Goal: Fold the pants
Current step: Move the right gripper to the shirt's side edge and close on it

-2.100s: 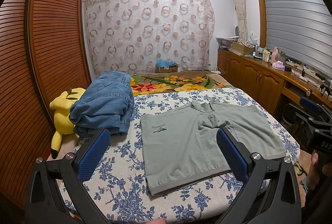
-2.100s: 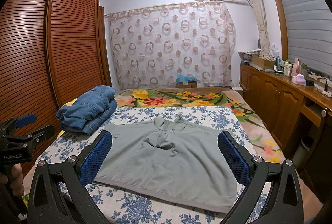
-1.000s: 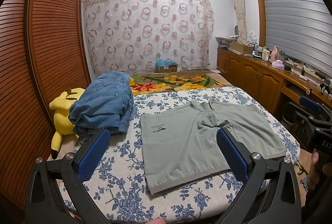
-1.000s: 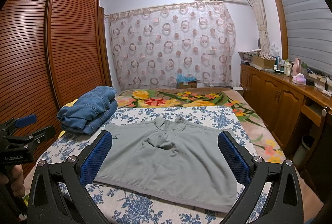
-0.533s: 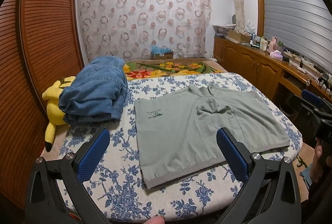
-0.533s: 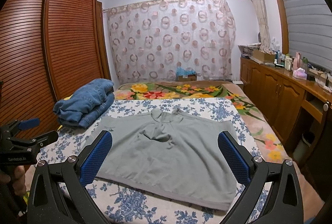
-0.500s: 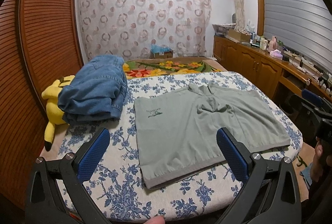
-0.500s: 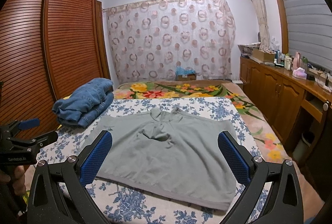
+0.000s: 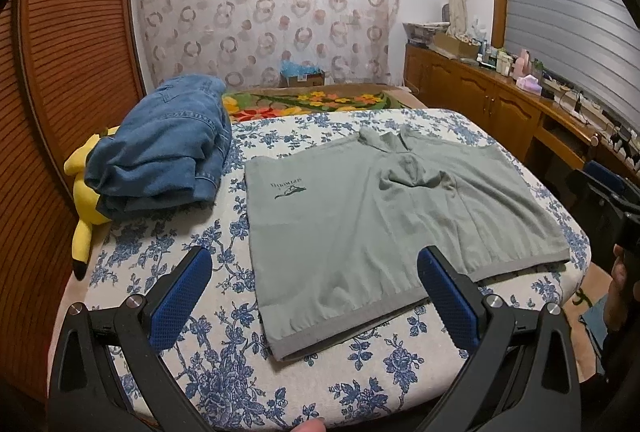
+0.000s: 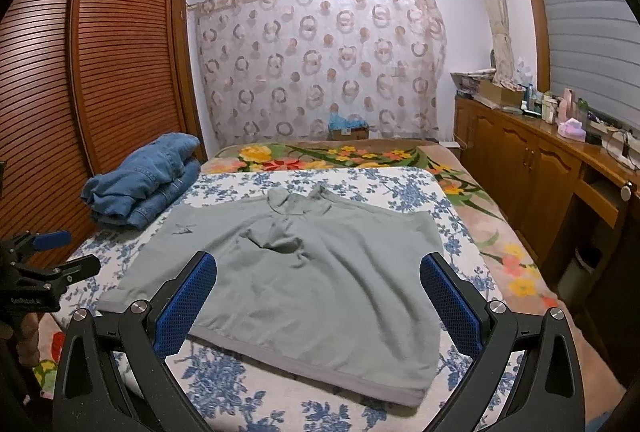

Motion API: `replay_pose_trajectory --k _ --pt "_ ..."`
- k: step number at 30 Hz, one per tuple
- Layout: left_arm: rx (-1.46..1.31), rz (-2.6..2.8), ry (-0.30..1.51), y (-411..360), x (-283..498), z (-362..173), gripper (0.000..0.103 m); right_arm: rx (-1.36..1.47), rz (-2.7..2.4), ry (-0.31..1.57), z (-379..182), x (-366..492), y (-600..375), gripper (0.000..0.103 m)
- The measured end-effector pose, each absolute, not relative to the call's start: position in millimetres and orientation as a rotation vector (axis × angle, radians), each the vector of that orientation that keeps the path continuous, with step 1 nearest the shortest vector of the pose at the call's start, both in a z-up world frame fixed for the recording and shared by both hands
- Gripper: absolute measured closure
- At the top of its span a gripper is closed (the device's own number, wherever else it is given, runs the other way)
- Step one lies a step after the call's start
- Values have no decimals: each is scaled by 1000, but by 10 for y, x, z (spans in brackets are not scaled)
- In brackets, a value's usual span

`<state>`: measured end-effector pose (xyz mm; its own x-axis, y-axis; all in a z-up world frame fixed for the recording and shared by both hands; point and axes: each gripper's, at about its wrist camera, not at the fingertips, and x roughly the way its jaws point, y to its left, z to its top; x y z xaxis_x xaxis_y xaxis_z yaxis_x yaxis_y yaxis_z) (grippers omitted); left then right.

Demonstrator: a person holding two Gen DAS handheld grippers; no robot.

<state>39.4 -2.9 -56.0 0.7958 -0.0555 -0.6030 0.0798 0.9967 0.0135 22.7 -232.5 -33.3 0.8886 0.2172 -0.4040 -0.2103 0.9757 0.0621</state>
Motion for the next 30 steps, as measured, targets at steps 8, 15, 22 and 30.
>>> replay_pose_trajectory --k 8,15,22,30 --pt "92 -114 643 -141 581 -573 0 -1 207 440 -342 290 -2386 1" --pt "116 -179 660 -252 764 -598 0 -19 200 473 -322 485 -2450 5" --pt "122 -235 704 -377 939 -684 0 -38 215 514 -329 713 -2533 12" --pt "126 -262 763 -443 1110 -873 0 -44 256 588 -329 1128 -2740 35"
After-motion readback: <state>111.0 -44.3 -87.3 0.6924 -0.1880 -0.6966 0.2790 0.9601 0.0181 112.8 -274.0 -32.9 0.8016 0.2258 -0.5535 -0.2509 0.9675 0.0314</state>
